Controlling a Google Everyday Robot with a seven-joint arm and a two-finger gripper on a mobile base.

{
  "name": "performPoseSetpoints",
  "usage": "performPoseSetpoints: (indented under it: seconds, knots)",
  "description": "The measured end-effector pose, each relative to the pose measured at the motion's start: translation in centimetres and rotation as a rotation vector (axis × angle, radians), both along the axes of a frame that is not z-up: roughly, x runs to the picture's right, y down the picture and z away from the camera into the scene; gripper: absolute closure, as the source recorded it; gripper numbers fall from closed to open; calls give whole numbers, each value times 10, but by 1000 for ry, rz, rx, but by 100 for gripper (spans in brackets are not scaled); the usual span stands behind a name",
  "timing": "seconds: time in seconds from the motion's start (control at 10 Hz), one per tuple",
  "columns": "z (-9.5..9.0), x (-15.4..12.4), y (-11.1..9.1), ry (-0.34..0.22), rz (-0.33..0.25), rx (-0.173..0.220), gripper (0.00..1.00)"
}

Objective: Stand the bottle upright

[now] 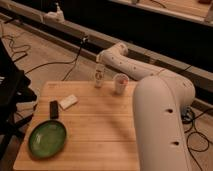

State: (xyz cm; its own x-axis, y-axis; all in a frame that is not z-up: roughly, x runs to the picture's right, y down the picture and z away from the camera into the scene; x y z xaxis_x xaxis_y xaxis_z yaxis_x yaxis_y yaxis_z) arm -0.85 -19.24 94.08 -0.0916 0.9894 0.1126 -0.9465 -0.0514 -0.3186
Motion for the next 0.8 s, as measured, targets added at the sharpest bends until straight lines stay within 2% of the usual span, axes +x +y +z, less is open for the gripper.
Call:
performPoseSetpoints:
  seconds: [0.3, 0.5, 0.8]
  knots:
    - [-2, -15, 17, -35, -68, 33, 100]
    - [-2, -18, 25, -42, -95, 38, 93]
    - [-2, -13, 30, -41, -93, 26, 59]
